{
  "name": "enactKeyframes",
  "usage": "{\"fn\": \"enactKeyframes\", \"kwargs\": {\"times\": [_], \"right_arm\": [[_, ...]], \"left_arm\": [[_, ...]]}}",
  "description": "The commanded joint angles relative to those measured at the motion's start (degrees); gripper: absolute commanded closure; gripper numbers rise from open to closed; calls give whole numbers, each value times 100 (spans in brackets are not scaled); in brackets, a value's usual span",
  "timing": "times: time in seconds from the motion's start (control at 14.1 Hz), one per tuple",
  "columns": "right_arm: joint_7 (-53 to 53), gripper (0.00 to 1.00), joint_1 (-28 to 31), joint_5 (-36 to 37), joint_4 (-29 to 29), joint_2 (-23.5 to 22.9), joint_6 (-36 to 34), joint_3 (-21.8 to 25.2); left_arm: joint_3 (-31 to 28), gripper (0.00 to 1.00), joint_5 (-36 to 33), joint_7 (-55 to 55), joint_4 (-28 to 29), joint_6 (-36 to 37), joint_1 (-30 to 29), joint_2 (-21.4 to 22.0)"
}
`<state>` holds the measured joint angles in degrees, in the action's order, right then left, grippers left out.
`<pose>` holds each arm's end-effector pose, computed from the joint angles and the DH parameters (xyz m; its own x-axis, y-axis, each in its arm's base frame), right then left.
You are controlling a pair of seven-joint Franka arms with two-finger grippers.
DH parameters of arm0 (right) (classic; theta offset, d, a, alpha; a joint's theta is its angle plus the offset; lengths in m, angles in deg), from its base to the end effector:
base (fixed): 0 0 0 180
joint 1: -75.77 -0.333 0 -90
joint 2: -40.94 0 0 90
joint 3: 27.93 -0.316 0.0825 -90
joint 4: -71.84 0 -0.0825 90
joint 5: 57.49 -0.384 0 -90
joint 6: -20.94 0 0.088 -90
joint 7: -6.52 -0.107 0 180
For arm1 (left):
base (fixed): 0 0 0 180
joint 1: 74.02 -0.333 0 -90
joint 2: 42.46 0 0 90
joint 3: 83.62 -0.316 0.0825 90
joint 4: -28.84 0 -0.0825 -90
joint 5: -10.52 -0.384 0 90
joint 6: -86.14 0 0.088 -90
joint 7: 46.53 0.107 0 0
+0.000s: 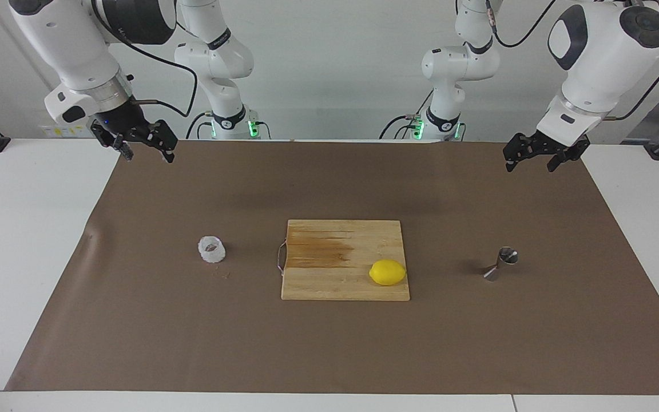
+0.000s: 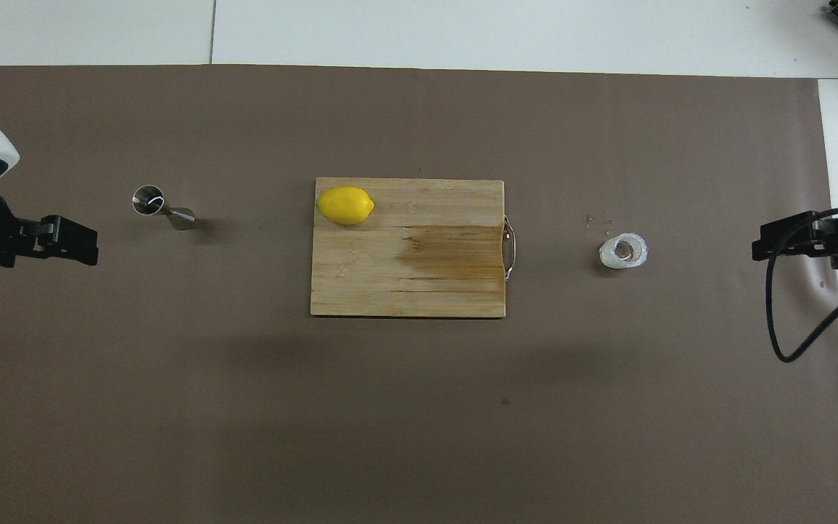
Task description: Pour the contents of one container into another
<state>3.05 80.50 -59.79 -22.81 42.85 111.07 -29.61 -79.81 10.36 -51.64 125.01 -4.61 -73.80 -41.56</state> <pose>0.5419 -0.0243 0.6048 0.9924 -0.1136 -0.0478 -0.1154 -0.9927 -0.0363 0.5454 -0.0384 0.5835 0.9968 0.0191 -0.0782 0.0183 -0.9998 -0.0108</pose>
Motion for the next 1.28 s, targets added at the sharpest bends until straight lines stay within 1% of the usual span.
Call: {"fn": "enactKeyframes", "kwargs": {"times": [0.0, 0.14, 0.36, 0.57, 1.07, 1.21], "right_arm": [[163, 0, 80, -139, -98, 117, -39, -33], [163, 0, 80, -139, -98, 117, -39, -33], [163, 0, 80, -139, -98, 117, -39, -33], [163, 0, 80, -139, -98, 117, -39, -33], [163, 0, 80, -139, -98, 117, -39, -33], [163, 0, 80, -139, -98, 117, -39, -33]], "left_arm": [[-12, 0, 445, -674, 394, -311, -171, 200], [-12, 0, 533, -1436, 429, -381, -276, 95], [-21, 0, 929, -2553, 516, -635, -443, -151], [-21, 0, 1236, -3345, 841, -1118, -540, -152], [-21, 0, 2238, -5024, 1474, -2033, -839, -108], [-21, 0, 2667, -5647, 1746, -2497, -874, -81]]}}
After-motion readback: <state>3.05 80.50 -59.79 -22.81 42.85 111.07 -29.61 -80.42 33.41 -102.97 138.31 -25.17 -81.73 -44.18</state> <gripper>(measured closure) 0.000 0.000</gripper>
